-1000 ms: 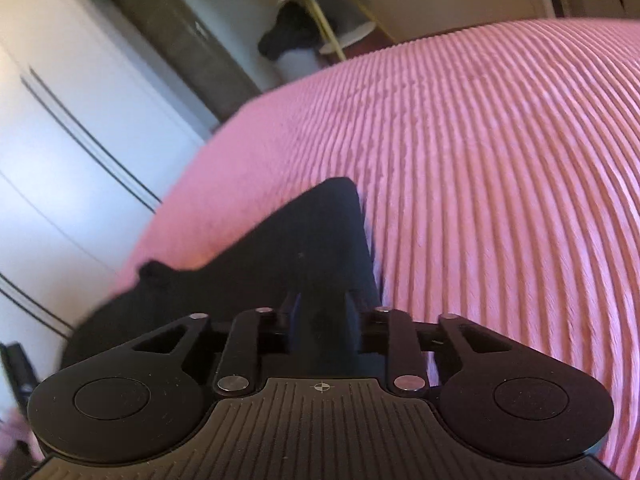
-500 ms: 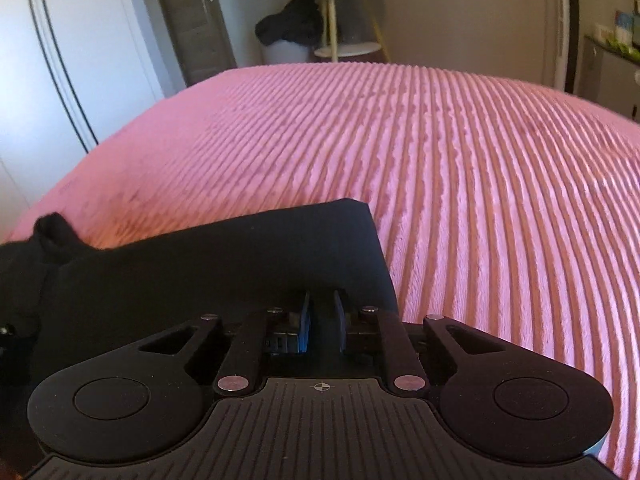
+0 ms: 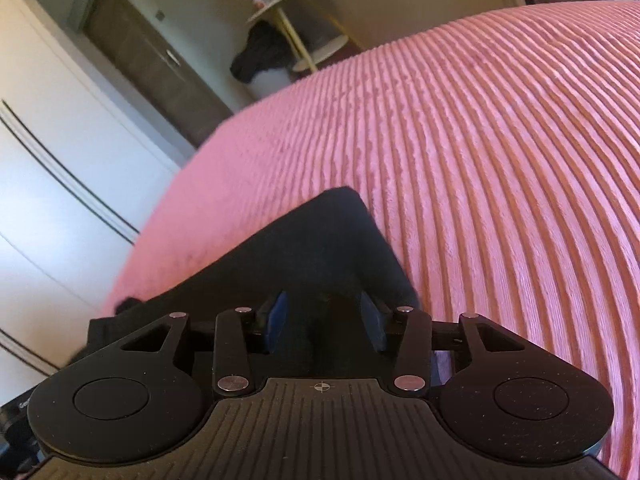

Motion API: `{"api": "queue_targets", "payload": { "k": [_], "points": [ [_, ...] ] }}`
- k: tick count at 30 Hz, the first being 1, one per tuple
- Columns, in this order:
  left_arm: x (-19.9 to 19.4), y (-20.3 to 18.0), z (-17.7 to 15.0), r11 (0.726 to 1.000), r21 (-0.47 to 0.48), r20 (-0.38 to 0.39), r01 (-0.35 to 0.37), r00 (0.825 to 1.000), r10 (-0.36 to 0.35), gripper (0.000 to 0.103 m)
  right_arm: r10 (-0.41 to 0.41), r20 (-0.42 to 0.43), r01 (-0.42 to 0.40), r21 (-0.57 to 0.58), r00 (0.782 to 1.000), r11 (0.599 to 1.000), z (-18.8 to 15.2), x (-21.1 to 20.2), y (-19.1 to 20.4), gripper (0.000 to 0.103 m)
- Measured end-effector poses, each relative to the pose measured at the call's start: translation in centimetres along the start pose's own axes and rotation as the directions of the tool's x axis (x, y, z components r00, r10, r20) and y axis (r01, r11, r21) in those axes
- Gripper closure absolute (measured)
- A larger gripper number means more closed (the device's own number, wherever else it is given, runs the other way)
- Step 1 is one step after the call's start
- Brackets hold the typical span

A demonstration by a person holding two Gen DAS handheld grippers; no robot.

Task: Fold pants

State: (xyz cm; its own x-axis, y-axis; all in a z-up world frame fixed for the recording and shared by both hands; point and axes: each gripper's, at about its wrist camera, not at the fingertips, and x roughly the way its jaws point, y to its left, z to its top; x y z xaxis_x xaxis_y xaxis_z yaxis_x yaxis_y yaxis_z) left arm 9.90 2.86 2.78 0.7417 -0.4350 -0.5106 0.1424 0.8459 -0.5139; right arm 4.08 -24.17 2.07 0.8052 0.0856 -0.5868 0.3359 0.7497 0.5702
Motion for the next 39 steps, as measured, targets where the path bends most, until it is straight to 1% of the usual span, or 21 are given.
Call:
{"api": "queue_targets", "payload": {
  "k": [2, 4, 6, 7, 8, 9, 11, 12, 14, 15, 18, 22, 25, 27, 29, 30, 32, 34, 36, 37, 39],
  "points": [
    [-0.2, 0.4, 0.1, 0.997, 0.023, -0.015, -0.077, 0.997, 0.078, 0.09, 0.013, 0.009, -0.012, -0.027, 1.0, 1.0, -0.4, -0.5, 0.6, 0.056],
    [0.3, 0.3, -0.2, 0.981, 0.076, -0.033, -0.178, 0.983, 0.181, 0.084, 0.007, 0.0, -0.007, -0.061, 1.0, 0.998, -0.7, -0.5, 1.3, 0.057],
    [0.1, -0.4, -0.4, 0.956, 0.146, 0.02, -0.253, 0.967, 0.253, 0.084, 0.004, -0.014, -0.005, -0.088, 1.0, 0.996, -0.8, -0.2, 1.8, 0.067],
    [-0.1, -0.8, -0.4, 0.95, 0.167, 0.052, -0.264, 0.964, 0.259, 0.083, 0.001, -0.02, -0.003, -0.099, 1.0, 0.995, -0.9, -0.1, 2.1, 0.074],
    [-0.5, -1.3, -0.4, 0.947, 0.185, 0.087, -0.264, 0.964, 0.251, 0.074, -0.003, -0.031, -0.001, -0.108, 1.0, 0.994, -1.0, 0.1, 2.4, 0.077],
    [-0.8, -1.7, -0.5, 0.946, 0.198, 0.116, -0.255, 0.965, 0.236, 0.057, -0.019, -0.048, 0.013, -0.118, 0.999, 0.993, -1.1, 0.3, 2.5, 0.077],
    [-0.7, -2.2, -0.9, 0.944, 0.229, 0.136, -0.239, 0.968, 0.212, 0.038, -0.085, -0.105, 0.07, -0.139, 0.991, 0.988, -1.2, 1.6, 2.7, 0.077],
    [-0.3, -2.4, -1.2, 0.942, 0.245, 0.115, -0.228, 0.972, 0.206, 0.038, -0.108, -0.133, 0.089, -0.139, 0.985, 0.986, -1.2, 2.3, 2.6, 0.078],
    [1.0, -2.2, -1.6, 0.949, 0.251, 0.039, -0.193, 0.981, 0.19, 0.038, -0.142, -0.155, 0.12, -0.142, 0.978, 0.983, -1.2, 3.3, 2.5, 0.086],
    [1.8, -1.8, -1.8, 0.954, 0.237, -0.001, -0.183, 0.982, 0.189, 0.038, -0.145, -0.157, 0.124, -0.137, 0.977, 0.983, -1.3, 3.7, 2.4, 0.087],
    [3.9, 0.1, -1.9, 0.958, 0.177, -0.077, -0.226, 0.967, 0.242, 0.039, -0.147, -0.153, 0.129, -0.118, 0.977, 0.985, -1.0, 4.4, 2.0, 0.093],
    [3.1, 1.3, -1.5, 0.968, 0.085, -0.052, -0.235, 0.969, 0.24, 0.039, -0.135, -0.144, 0.123, -0.089, 0.98, 0.988, -1.1, 4.7, 1.6, 0.095],
    [0.0, 2.4, -0.6, 0.966, -0.054, 0.01, -0.253, 0.967, 0.254, 0.034, -0.112, -0.14, 0.106, -0.052, 0.984, 0.993, -0.9, 4.4, 0.7, 0.094],
    [-2.7, 3.9, 0.9, 0.942, -0.172, 0.06, -0.288, 0.952, 0.302, 0.011, -0.098, -0.137, 0.093, -0.038, 0.986, 0.995, -0.9, 4.0, 0.6, 0.092],
    [-5.8, 5.5, 2.0, 0.911, -0.302, 0.118, -0.281, 0.937, 0.328, 0.004, -0.084, -0.134, 0.08, -0.032, 0.987, 0.996, -0.8, 3.8, 0.5, 0.086],
    [-7.4, 6.6, 2.6, 0.896, -0.359, 0.142, -0.261, 0.934, 0.329, 0.004, -0.072, -0.132, 0.068, -0.03, 0.989, 0.997, -0.8, 3.7, 0.6, 0.083],
    [-10.6, 8.9, 3.4, 0.868, -0.437, 0.184, -0.234, 0.922, 0.341, 0.004, -0.035, -0.124, 0.032, -0.027, 0.992, 0.999, -0.9, 3.1, 0.8, 0.062],
    [-13.5, 11.2, 3.9, 0.846, -0.46, 0.22, -0.271, 0.888, 0.404, 0.004, -0.017, -0.117, 0.014, -0.029, 0.993, 0.999, -1.0, 2.8, 0.9, 0.054],
    [-15.2, 13.5, 4.2, 0.828, -0.453, 0.222, -0.33, 0.858, 0.463, 0.004, -0.006, -0.117, 0.004, -0.019, 0.993, 1.0, -0.9, 2.8, 0.9, 0.052],
    [-15.9, 14.8, 4.3, 0.818, -0.456, 0.208, -0.35, 0.852, 0.48, 0.004, 0.003, -0.117, -0.004, -0.008, 0.993, 1.0, -0.8, 2.8, 0.7, 0.05],
    [-16.6, 17.3, 4.1, 0.814, -0.479, 0.192, -0.329, 0.865, 0.463, 0.004, 0.018, -0.116, -0.017, 0.008, 0.993, 1.0, -0.7, 2.9, 0.5, 0.048]
  ]
}}
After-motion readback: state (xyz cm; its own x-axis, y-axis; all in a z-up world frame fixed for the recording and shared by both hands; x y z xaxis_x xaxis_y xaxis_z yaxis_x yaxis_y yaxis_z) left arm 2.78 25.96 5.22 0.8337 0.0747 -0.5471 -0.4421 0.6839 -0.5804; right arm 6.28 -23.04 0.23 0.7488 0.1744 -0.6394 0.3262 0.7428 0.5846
